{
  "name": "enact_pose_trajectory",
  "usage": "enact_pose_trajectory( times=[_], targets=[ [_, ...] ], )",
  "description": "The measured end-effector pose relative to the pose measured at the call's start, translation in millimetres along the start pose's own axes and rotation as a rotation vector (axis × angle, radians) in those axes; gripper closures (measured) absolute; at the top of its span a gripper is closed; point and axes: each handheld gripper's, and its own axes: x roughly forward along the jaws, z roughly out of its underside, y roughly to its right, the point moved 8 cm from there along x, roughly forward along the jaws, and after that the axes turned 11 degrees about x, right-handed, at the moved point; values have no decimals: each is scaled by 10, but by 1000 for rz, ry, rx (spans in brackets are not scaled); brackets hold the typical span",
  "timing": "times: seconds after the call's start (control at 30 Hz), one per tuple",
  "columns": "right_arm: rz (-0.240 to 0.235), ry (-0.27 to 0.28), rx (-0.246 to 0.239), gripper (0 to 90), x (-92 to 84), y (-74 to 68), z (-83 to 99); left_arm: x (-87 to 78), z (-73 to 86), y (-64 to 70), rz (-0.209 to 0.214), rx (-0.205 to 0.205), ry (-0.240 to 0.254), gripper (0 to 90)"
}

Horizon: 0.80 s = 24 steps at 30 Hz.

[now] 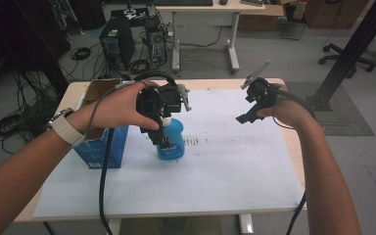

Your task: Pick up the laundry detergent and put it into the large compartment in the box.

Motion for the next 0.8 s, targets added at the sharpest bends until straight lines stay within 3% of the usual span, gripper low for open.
enact_pose_trajectory(
  times=[0.4, 0.8],
  targets=[
    [-4, 18, 14, 84, -13, 16, 38, -23, -32, -75, -15, 6, 8, 85],
    [-6, 17, 14, 85, -4, 23, 35, -84, -10, -159, -34, -17, 23, 82]
  ],
)
